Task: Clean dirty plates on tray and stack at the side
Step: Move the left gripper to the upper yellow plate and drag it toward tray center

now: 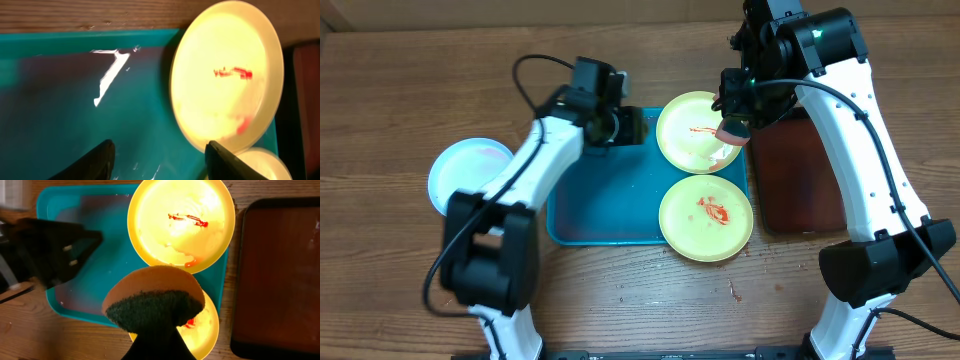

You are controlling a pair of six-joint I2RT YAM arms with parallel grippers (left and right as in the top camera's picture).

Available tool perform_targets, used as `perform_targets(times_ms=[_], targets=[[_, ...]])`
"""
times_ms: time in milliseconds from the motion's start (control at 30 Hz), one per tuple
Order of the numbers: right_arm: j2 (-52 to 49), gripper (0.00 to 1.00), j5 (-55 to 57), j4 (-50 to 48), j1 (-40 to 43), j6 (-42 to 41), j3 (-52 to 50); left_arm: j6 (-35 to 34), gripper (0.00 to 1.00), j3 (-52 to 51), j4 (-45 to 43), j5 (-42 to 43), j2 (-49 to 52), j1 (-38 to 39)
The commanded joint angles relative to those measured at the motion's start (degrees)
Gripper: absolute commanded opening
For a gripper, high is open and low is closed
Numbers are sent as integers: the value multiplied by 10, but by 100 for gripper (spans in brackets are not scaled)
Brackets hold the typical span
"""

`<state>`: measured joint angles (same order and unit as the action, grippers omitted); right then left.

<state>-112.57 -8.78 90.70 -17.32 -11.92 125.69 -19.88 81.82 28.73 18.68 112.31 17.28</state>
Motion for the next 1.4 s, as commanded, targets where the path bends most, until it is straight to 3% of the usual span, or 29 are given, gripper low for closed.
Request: perform_targets(times_ms=[0,200,300,500,667,933,1200,1367], targets=[[3,4,-3,-3,2,4,7,-64,58,16,-35,1,50,25],[3,4,-3,-3,2,4,7,-82,59,80,-39,-51,122,65],[3,4,-3,-2,2,4,6,-101,54,102,-37,-73,141,76],[3,4,-3,3,2,4,6,-130,22,102,-37,-102,144,79],[3,4,-3,3,2,4,6,-132,4,102,-38,-104,144,79],[3,4,-3,-2,2,4,0,-129,4,119,-4,-119,138,65],[1,4,-28,-71,-15,-3,-62,-65,4,148,231,-161,110,14],[-9,4,-45,-187,-47,-53,-138,-46,4,138,289,-164,110,-19]])
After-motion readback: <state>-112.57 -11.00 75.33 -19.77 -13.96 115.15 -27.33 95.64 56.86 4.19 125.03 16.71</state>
